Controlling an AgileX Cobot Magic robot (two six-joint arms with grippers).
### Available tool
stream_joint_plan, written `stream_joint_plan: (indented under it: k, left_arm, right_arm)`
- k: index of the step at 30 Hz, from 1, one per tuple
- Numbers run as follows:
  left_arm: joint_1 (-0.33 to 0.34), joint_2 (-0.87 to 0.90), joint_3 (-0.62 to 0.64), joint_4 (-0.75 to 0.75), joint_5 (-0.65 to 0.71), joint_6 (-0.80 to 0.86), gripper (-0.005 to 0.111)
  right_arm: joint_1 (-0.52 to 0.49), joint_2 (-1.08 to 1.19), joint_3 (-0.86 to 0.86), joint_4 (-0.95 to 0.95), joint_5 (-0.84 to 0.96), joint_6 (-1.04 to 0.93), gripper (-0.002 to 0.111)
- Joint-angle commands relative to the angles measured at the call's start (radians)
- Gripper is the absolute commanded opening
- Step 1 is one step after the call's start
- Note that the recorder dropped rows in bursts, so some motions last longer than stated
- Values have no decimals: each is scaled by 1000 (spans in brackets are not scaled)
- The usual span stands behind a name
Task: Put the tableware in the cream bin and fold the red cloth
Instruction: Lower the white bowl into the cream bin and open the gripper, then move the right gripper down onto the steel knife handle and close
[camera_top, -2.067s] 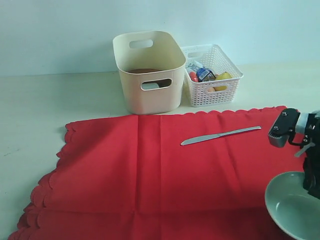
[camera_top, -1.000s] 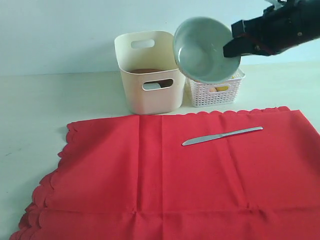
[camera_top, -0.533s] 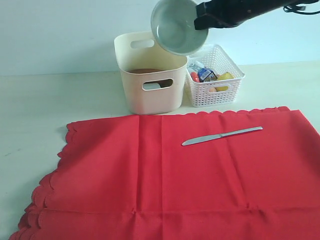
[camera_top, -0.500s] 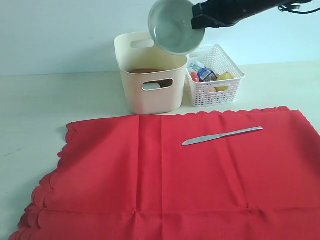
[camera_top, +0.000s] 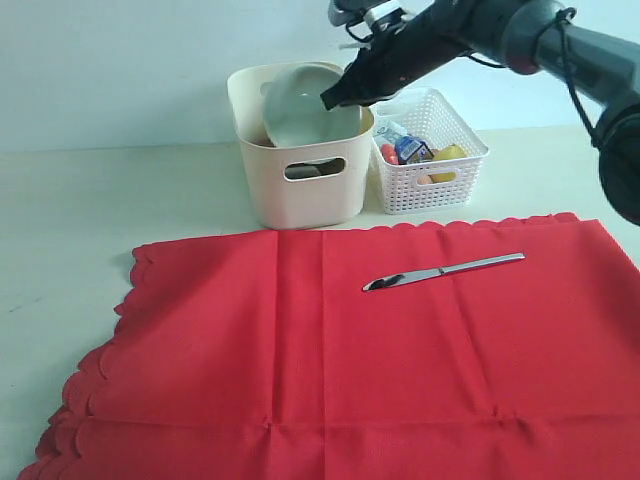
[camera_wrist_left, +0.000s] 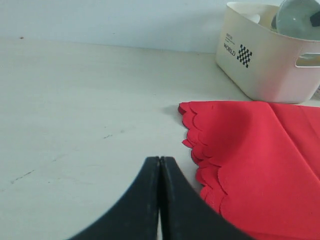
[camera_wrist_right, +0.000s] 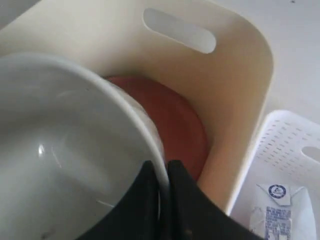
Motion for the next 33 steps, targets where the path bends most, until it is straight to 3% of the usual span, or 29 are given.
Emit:
stream_joint_plan:
  k: [1,6,16,20,25,33]
  left_arm:
    - [-1,-6,4,2,-8,-2,0]
    - [-1,-6,4,2,-8,-2,0]
    - [-1,-6,4,2,-8,-2,0]
    - [-1,-6,4,2,-8,-2,0]
    - [-1,-6,4,2,-8,-2,0]
    - [-1,-6,4,2,-8,-2,0]
  right_arm:
    - [37,24,-37,-112,-40,7,0]
    - [55,39,-42,-142,-49,-7,3]
    - [61,20,-48,-189,-55,34,54]
    - [61,-40,-48,-281,-47,156,67]
    - [61,-136,-48,-417,30,312,68]
    - [58,-287,-48,-483,320,329,68]
